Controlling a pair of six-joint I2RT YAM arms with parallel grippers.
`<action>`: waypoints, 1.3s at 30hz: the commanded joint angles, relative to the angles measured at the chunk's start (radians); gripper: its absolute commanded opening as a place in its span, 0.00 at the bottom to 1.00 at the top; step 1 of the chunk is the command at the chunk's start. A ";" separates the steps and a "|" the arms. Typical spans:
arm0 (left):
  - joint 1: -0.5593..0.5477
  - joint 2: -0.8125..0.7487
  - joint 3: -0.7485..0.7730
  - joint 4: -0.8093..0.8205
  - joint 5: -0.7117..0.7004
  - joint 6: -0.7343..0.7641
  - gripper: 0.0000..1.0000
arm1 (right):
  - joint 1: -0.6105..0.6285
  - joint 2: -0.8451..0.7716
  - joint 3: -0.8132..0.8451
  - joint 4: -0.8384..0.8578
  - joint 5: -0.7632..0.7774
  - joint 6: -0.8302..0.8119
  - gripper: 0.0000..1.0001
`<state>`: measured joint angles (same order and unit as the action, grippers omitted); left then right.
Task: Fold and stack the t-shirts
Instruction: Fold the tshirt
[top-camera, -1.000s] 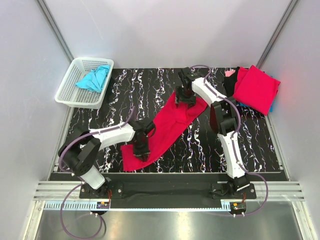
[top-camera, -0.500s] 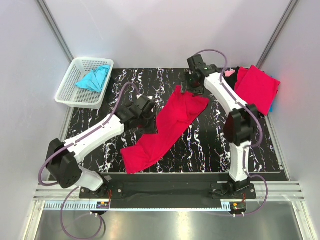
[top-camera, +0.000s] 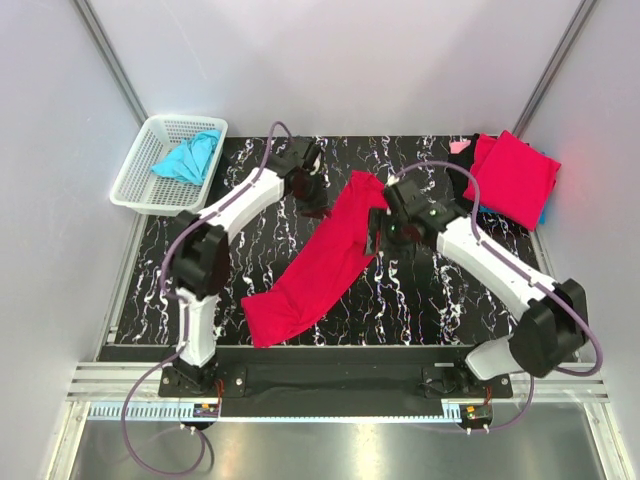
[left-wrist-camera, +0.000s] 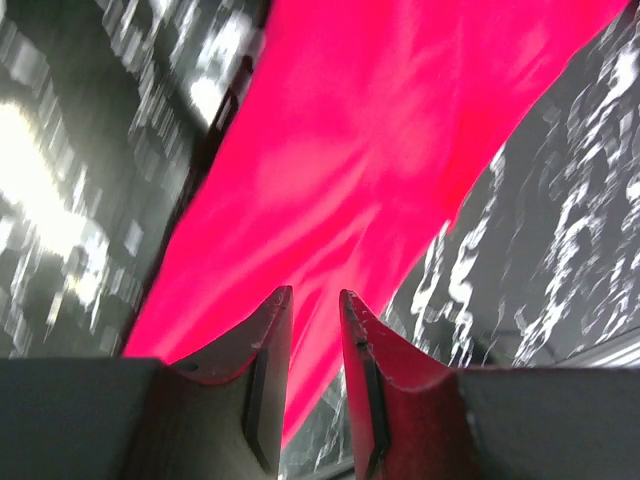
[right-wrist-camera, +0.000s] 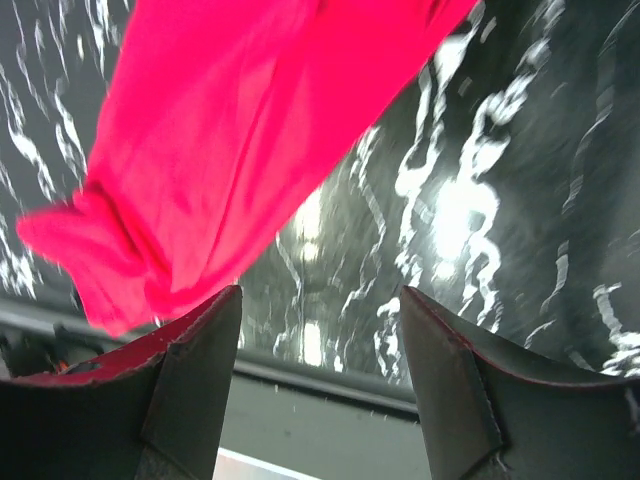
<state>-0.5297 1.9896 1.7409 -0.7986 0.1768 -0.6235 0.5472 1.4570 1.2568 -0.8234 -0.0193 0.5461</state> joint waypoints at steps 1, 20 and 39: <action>-0.007 0.113 0.162 0.021 0.133 0.059 0.31 | 0.054 -0.063 -0.083 0.079 -0.036 0.069 0.71; -0.007 0.413 0.361 -0.020 0.032 0.079 0.39 | 0.178 0.069 -0.249 0.492 -0.462 0.080 0.72; 0.074 0.471 0.400 -0.085 -0.045 0.100 0.40 | 0.341 0.388 -0.266 0.664 -0.460 0.180 0.53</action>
<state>-0.4919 2.4245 2.0998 -0.8600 0.1894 -0.5465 0.8810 1.8744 1.0145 -0.1272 -0.5396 0.7170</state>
